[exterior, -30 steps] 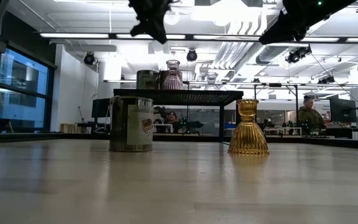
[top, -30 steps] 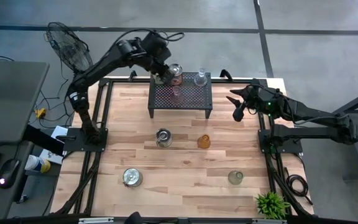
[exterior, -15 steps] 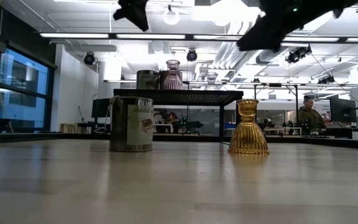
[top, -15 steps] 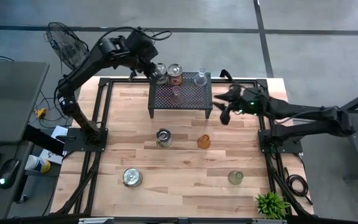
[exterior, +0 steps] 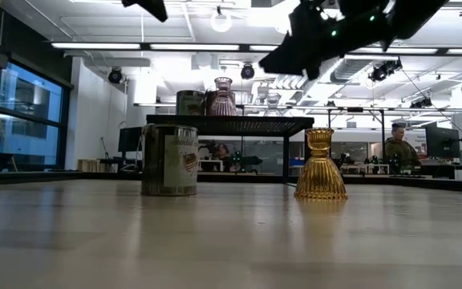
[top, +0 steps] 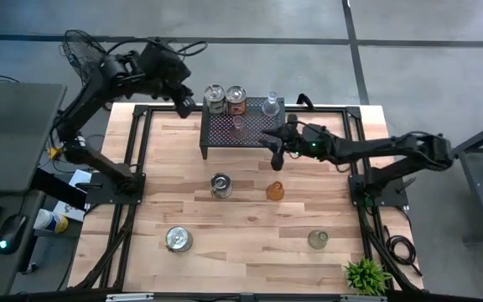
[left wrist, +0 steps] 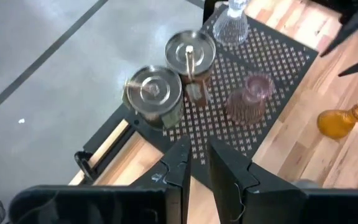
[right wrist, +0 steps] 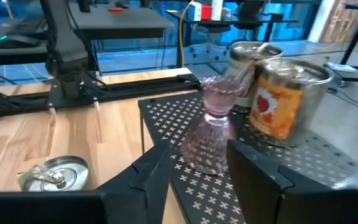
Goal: Pick & Place candle stick holders
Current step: Put the pink candle holder on the shelf
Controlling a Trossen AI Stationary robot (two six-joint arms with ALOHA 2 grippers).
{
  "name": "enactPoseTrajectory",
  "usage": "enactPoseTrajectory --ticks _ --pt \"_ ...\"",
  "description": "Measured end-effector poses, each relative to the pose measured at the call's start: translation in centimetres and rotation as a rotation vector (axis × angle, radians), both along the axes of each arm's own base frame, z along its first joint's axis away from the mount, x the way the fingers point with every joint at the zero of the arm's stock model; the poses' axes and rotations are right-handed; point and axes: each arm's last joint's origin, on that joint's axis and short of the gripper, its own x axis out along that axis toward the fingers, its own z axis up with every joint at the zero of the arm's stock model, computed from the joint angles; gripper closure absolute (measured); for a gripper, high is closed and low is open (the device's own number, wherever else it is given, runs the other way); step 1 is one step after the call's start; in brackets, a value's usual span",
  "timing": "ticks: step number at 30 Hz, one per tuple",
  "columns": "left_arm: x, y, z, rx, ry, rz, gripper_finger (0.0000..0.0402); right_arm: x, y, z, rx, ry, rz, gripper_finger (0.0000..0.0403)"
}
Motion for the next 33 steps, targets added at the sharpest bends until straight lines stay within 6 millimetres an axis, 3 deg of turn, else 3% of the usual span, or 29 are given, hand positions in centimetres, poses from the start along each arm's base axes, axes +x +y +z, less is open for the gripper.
enactPoseTrajectory --ticks 5,11,18,23,33 --pt "-1.9 -1.3 -2.2 -0.01 -0.05 -0.029 0.0353 1.7 -0.4 -1.0 0.03 -0.01 -0.008 0.0183" --pt "-4.7 -3.5 -6.7 -0.017 -0.294 -0.151 0.0353 3.7 -1.0 -1.1 -0.025 -0.005 -0.038 0.012" --pt "-7.9 -5.7 -12.3 -0.054 -0.564 -0.153 0.0353 6.6 -2.9 -1.8 -0.047 -0.008 -0.14 0.0116" --pt "-9.6 -6.8 -15.5 -0.126 -0.644 -0.096 0.0353 8.1 -3.8 -1.8 -0.047 -0.026 -0.141 0.0116" --pt "-11.6 -7.9 -16.5 -0.128 -0.717 -0.057 0.0353 9.4 -4.1 -2.2 -0.045 -0.021 -0.134 0.0125"
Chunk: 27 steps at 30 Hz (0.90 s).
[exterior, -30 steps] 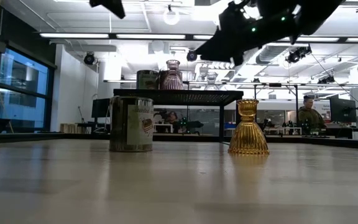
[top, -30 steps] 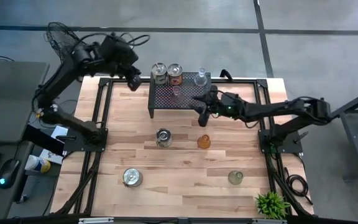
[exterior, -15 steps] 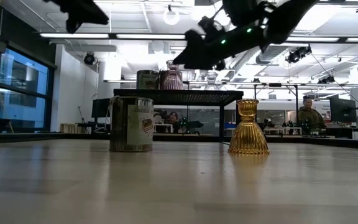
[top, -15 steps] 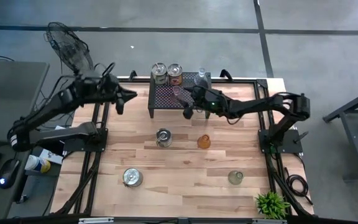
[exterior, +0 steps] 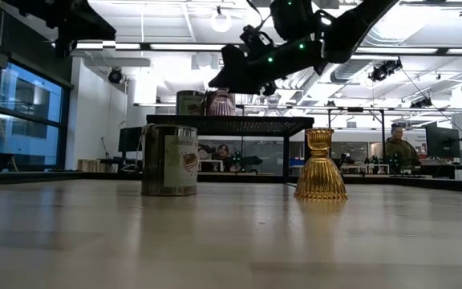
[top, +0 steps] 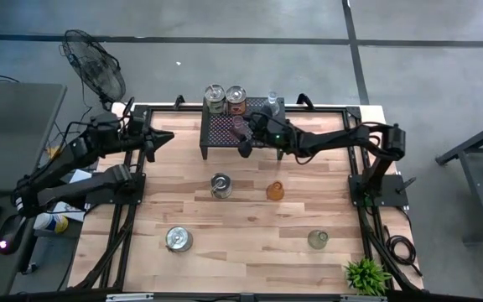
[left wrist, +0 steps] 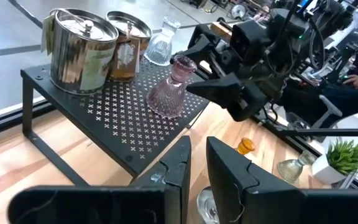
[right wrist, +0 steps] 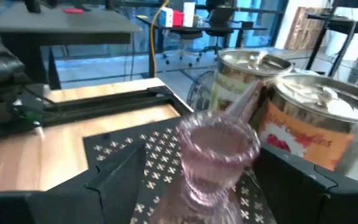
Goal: Pick & Place candle stick holders
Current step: Put the pink candle holder on the shelf
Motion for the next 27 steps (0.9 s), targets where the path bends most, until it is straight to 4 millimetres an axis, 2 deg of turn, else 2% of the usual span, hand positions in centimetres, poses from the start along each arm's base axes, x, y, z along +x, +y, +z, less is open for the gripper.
enactPoseTrajectory --ticks 9,22,27 --pt "-0.03 0.04 -0.02 0.004 0.005 0.016 0.0353 -0.07 -0.12 -0.15 -0.001 0.012 -0.044 0.0171" --pt "-0.03 0.04 -0.04 0.005 0.007 0.016 0.0353 -0.15 -0.32 -0.13 0.085 -0.041 -0.076 0.0272" --pt "0.0 -0.02 -0.04 0.001 0.004 -0.007 0.0353 -0.23 -0.42 -0.16 0.077 -0.04 -0.125 0.0281"
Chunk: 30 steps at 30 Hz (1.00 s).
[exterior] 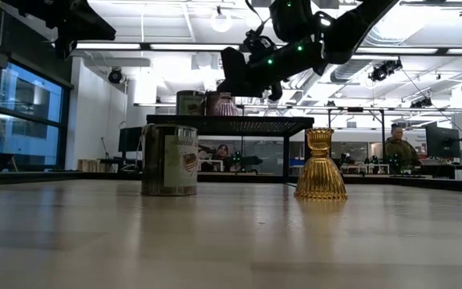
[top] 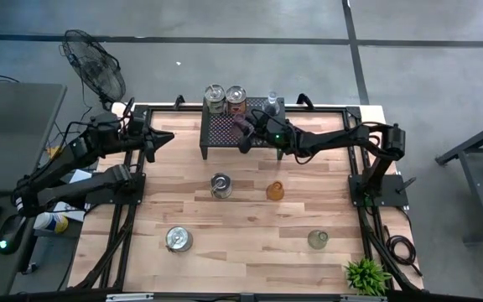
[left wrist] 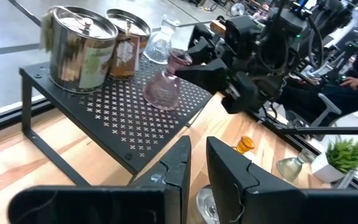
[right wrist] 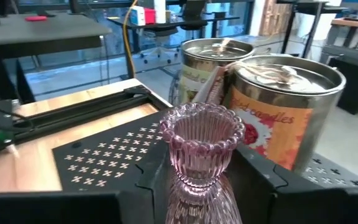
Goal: Pick & Place candle stick holders
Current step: Put the pink candle holder on the shelf
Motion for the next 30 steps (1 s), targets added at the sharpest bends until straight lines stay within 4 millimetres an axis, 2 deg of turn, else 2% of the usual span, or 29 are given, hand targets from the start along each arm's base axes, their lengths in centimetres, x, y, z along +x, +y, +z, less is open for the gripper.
enactPoseTrajectory --ticks 14,20,30 --pt "0.0 -0.1 0.0 0.002 0.0 -0.027 0.0353 0.0 2.3 0.5 -0.081 0.029 -0.228 0.0274" --pt "0.0 -0.1 0.0 0.002 0.0 -0.026 0.0353 -0.3 3.0 0.6 -0.071 0.004 -0.398 0.0272" --pt "0.0 -0.1 0.0 0.019 0.006 -0.031 0.0353 -0.3 2.8 0.5 -0.029 -0.043 -0.431 0.0272"
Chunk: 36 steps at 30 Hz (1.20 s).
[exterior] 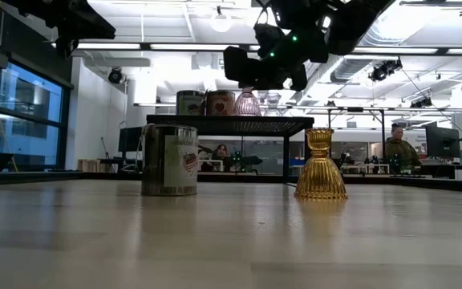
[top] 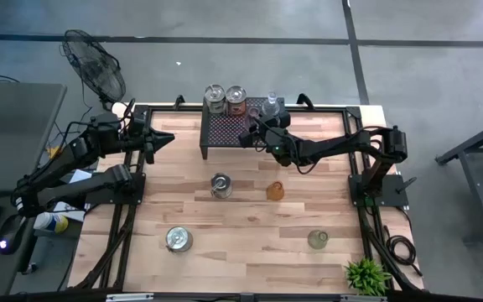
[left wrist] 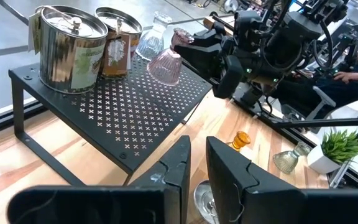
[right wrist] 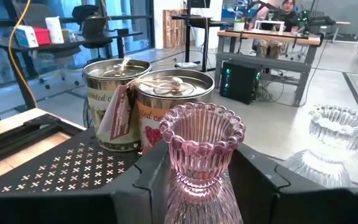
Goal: Pick & Place candle stick holders
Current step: Put the pink candle holder on the shelf
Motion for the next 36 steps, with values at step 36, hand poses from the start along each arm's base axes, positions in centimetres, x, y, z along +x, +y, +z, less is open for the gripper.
enactPoseTrajectory --ticks 36 --pt "0.0 -0.1 0.0 0.002 -0.001 -0.035 0.0353 -1.3 -5.2 -0.5 0.055 0.018 0.012 0.0272"
